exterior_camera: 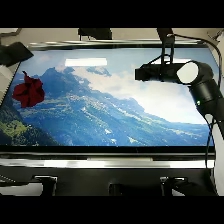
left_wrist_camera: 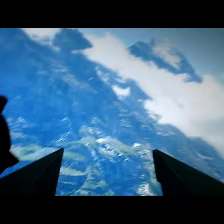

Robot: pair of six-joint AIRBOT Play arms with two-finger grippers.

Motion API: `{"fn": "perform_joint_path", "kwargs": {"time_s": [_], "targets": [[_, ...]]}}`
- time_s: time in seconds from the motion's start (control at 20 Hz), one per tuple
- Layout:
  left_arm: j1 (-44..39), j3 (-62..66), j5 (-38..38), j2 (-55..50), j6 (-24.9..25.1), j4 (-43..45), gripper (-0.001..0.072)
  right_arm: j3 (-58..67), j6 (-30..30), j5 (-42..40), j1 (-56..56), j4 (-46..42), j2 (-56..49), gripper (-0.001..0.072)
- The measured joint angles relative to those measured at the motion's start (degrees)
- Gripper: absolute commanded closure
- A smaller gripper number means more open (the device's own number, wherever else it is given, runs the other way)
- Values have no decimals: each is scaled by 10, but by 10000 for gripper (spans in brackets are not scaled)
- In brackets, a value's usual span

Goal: Fold the clothes and pants, and hang the long-sleeved shirts on hangers.

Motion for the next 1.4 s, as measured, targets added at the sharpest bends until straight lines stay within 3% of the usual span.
{"fn": "perform_joint_path", "kwargs": {"time_s": [0.05,0.1,0.4,0.85,0.9,0.95,1.0,1.2,1.4], "targets": [[8,-8,-18,-7,-20,45,13,0,0,4,0,0,0,408],[19,-14,-28,-16,-36,75,13,0,1,10,0,2,0,386],[81,-31,-15,-111,-72,153,13,0,13,67,0,4,0,386],[138,-33,118,-259,-82,170,53,0,18,100,0,4,0,385],[141,-33,133,-268,-82,170,252,0,21,101,0,4,0,385],[142,-33,146,-275,-83,170,621,0,25,103,0,4,0,385],[143,-33,155,-279,-83,170,689,0,29,104,0,4,0,385],[139,-20,156,-279,-82,145,692,0,41,108,0,4,0,386],[98,14,93,-250,-81,99,694,0,70,125,0,4,4,386]]}}
